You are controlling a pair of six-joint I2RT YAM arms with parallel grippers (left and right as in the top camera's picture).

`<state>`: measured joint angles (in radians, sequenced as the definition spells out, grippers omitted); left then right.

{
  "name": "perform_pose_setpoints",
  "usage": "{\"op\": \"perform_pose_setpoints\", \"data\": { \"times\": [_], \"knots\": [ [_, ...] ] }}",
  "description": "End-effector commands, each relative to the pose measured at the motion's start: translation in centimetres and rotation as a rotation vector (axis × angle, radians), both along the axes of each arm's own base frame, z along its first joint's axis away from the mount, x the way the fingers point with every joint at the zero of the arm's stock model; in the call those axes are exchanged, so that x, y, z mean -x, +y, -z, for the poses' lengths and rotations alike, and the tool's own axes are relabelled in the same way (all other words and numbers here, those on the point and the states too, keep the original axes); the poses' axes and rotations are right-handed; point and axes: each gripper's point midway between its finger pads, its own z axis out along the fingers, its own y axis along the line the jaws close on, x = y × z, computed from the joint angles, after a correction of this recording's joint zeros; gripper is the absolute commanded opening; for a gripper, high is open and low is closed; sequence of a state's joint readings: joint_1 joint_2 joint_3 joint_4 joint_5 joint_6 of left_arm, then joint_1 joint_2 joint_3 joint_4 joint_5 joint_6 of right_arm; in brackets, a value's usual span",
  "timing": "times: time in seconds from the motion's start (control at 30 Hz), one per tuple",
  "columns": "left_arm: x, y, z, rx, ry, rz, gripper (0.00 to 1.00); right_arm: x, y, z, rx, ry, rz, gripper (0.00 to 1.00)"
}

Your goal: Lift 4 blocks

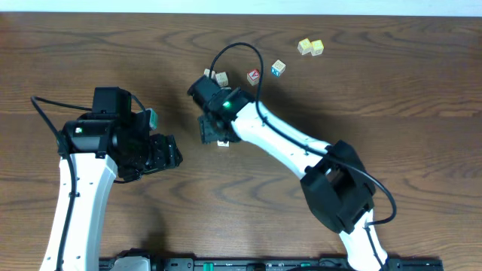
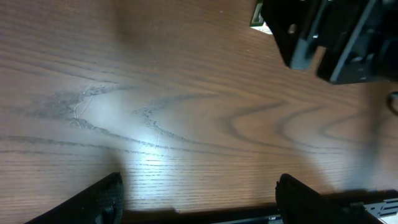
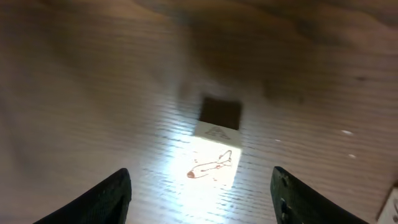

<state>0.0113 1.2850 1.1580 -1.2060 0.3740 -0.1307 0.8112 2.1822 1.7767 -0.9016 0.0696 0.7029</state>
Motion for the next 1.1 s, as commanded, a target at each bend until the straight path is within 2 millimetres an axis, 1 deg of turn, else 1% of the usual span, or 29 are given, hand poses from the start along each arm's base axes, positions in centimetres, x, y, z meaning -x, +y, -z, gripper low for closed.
{"op": "perform_pose_setpoints", "data": {
  "times": [0.0,0.1,0.23,0.33,0.53,0.6,0.67,0.7,0.77,0.83,0.93,1.07],
  "knots": [
    [-0.3,0.3,-0.4,-0.009,-0.010,-0.008,0.79,-0.7,-1.5,1.4,0.087,-0.044,0.103,0.69],
    [-0.3,0.3,-0.4,-0.009,-0.010,-0.008,0.79,-0.6,-1.6,2.1,0.091,-0.030,0.120,0.68],
    [-0.3,0.3,-0.4,-0.009,-0.010,-0.008,0.79,-0.3,-1.4,3.8,0.098,0.001,0.113,0.66],
    [-0.3,0.3,-0.4,-0.009,-0.010,-0.008,0.79,0.0,-0.8,5.1,0.079,0.035,0.104,0.62],
    [-0.3,0.3,-0.4,-0.009,-0.010,-0.008,0.79,-0.1,-0.8,5.3,0.080,0.035,0.105,0.49],
    [-0.3,0.3,-0.4,-0.009,-0.010,-0.008,0.79,-0.2,-1.1,5.4,0.084,0.039,0.111,0.45],
    [-0.3,0.3,-0.4,-0.009,-0.010,-0.008,0.79,-0.3,-1.6,5.3,0.092,0.047,0.118,0.41],
    [-0.3,0.3,-0.4,-0.009,-0.010,-0.008,0.79,-0.3,-2.0,5.2,0.100,0.053,0.123,0.38],
    [-0.3,0.3,-0.4,-0.009,-0.010,-0.008,0.79,-0.5,-3.3,4.9,0.123,0.076,0.145,0.31],
    [-0.3,0.3,-0.4,-0.009,-0.010,-0.008,0.79,-0.6,-4.6,4.6,0.136,0.105,0.169,0.29],
    [-0.3,0.3,-0.4,-0.009,-0.010,-0.008,0.79,-0.5,-5.8,4.2,0.109,0.175,0.154,0.24],
    [-0.3,0.3,-0.4,-0.009,-0.010,-0.008,0.79,-0.1,-8.2,3.8,0.080,0.296,0.159,0.25]
  ]
}}
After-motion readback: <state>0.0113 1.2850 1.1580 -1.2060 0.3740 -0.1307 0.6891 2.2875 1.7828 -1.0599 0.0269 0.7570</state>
